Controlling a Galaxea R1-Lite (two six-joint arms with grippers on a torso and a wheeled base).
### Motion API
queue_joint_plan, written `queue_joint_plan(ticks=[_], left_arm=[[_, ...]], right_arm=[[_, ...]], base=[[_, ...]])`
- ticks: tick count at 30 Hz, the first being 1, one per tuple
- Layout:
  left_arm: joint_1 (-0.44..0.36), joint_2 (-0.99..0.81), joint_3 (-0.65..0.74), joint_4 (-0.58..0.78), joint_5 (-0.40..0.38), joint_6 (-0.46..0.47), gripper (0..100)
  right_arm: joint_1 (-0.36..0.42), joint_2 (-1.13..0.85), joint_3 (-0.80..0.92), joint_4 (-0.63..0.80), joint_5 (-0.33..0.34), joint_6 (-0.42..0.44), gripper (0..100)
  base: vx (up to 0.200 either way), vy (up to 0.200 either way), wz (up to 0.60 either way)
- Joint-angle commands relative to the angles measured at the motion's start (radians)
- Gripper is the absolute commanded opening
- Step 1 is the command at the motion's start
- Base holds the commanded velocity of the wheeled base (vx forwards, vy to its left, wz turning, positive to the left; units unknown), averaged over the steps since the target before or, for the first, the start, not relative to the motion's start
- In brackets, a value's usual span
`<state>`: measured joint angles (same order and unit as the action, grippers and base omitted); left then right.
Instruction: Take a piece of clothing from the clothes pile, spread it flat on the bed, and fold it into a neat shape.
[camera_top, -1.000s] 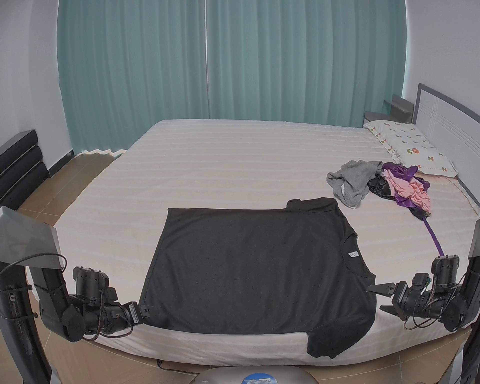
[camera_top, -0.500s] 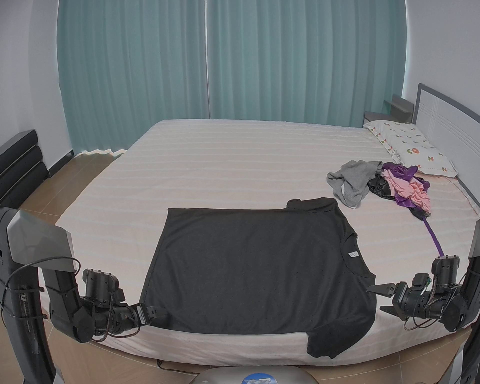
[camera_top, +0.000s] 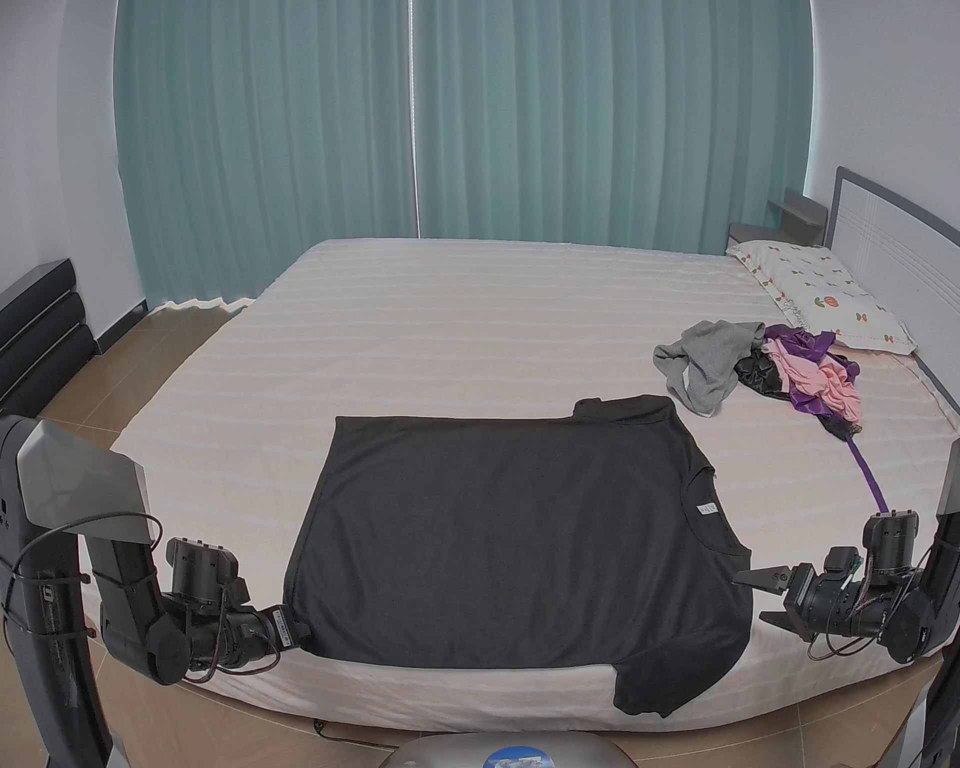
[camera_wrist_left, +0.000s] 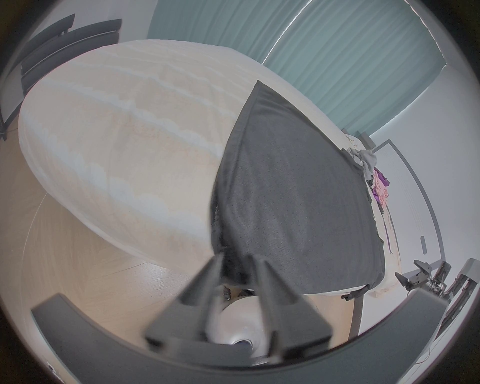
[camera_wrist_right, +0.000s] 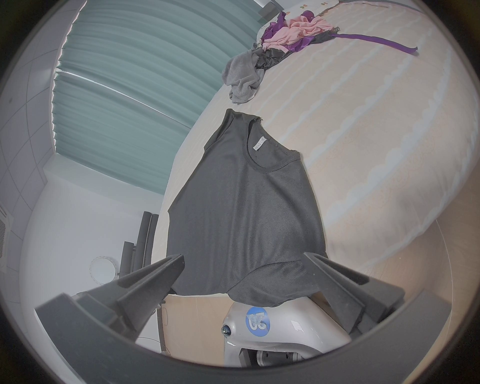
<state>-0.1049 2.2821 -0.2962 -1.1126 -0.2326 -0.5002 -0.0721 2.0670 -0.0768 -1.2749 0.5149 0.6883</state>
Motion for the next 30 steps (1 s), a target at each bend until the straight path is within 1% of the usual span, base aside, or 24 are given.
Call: queue_joint_plan(ticks=[1, 11, 18, 21, 25, 26, 30], left_arm=[[0.016, -0.001, 0.017, -0.001, 0.001, -0.001, 0], [0.031, -0.021, 0.045, -0.003, 0.013, 0.000, 0], [0.031, -0.050, 0.095, -0.004, 0.019, -0.006, 0], [0.042, -0.066, 0.101, -0.013, 0.021, -0.020, 0], [0.045, -0.090, 0.100, -0.018, 0.021, -0.064, 0], [0.045, -0.096, 0.100, -0.018, 0.021, -0.078, 0], [0.045, -0.093, 0.101, -0.018, 0.021, -0.087, 0]], right_arm=[[0.000, 0.004, 0.000, 0.000, 0.001, 0.000, 100], [-0.006, 0.013, -0.006, -0.001, -0.009, -0.009, 100], [-0.011, 0.042, -0.015, -0.003, -0.018, -0.013, 100], [-0.012, 0.071, -0.021, -0.031, -0.024, -0.019, 100], [-0.015, 0.107, -0.034, -0.050, -0.070, -0.030, 100], [-0.015, 0.127, -0.038, -0.050, -0.092, -0.035, 100], [-0.011, 0.173, -0.054, -0.055, -0.110, -0.047, 100]], base=[[0.000, 0.000, 0.00], [0.000, 0.000, 0.00], [0.000, 0.000, 0.00], [0.000, 0.000, 0.00], [0.000, 0.000, 0.00], [0.000, 0.000, 0.00], [0.000, 0.000, 0.00]])
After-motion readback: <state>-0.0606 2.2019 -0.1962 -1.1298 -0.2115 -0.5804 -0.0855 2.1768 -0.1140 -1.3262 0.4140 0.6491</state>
